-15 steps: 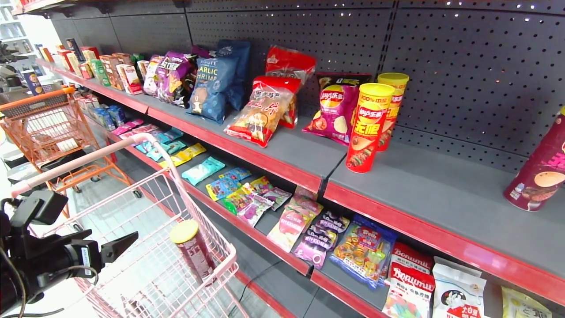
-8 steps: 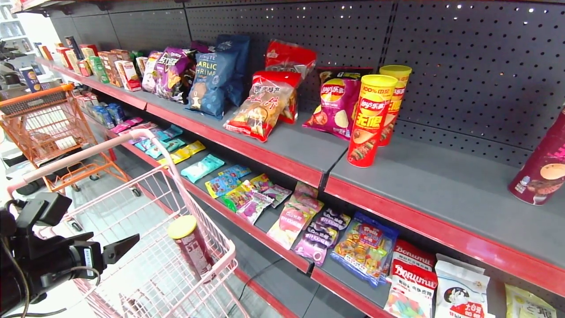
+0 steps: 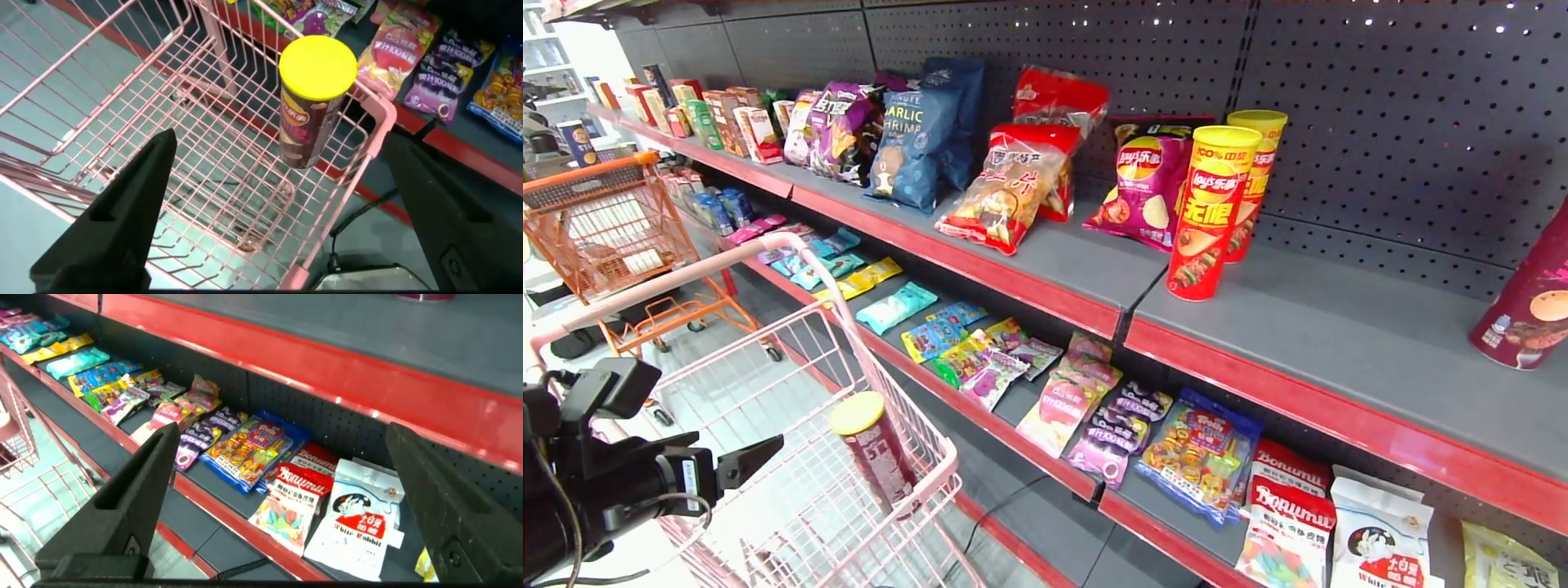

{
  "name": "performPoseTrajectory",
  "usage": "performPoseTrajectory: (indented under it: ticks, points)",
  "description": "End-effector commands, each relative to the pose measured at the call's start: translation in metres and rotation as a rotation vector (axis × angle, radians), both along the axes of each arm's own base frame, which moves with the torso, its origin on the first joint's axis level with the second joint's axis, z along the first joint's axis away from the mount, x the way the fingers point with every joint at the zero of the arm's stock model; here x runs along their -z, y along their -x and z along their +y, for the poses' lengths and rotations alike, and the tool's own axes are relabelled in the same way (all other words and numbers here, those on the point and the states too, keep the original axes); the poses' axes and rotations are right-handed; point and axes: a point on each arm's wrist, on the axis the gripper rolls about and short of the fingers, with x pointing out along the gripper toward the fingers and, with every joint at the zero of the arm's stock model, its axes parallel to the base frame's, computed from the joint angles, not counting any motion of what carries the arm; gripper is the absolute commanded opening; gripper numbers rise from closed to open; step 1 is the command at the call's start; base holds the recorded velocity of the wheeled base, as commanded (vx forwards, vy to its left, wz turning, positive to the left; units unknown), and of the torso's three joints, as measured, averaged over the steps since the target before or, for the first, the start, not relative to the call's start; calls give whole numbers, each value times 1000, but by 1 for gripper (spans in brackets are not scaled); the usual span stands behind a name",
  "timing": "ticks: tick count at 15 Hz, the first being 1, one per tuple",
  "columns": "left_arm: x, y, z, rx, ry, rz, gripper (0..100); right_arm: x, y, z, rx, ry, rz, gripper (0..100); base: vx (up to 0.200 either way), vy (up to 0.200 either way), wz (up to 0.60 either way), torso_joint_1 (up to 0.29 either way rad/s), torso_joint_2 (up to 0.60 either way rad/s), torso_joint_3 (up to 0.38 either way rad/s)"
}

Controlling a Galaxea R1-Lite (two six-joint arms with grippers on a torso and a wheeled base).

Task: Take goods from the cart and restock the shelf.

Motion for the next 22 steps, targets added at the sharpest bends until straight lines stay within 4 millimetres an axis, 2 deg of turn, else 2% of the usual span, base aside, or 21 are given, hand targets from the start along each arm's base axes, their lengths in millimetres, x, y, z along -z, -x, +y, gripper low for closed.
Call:
performPoseTrajectory:
  ticks: [1, 4, 10, 14, 22]
  points:
    - [0, 0, 0, -1, 0, 1, 100, 0, 0, 0, -1, 0, 1, 100, 0, 0, 0, -129, 349, 217]
    - [0, 0, 0, -1, 0, 1, 100, 0, 0, 0, 0, 0, 1, 100, 0, 0, 0, -124, 328, 194]
    - [1, -1, 0, -1, 1, 4, 100, 0, 0, 0, -1, 0, 1, 100, 0, 0, 0, -11, 32, 16]
    - [4, -5, 1, 0, -2, -5, 100, 0, 0, 0, -1, 0, 1, 100, 0, 0, 0, -113, 329, 204]
    - [25, -28, -6, 54, 5, 24, 100, 0, 0, 0, -1, 2, 1, 100, 0, 0, 0, -13, 36, 22]
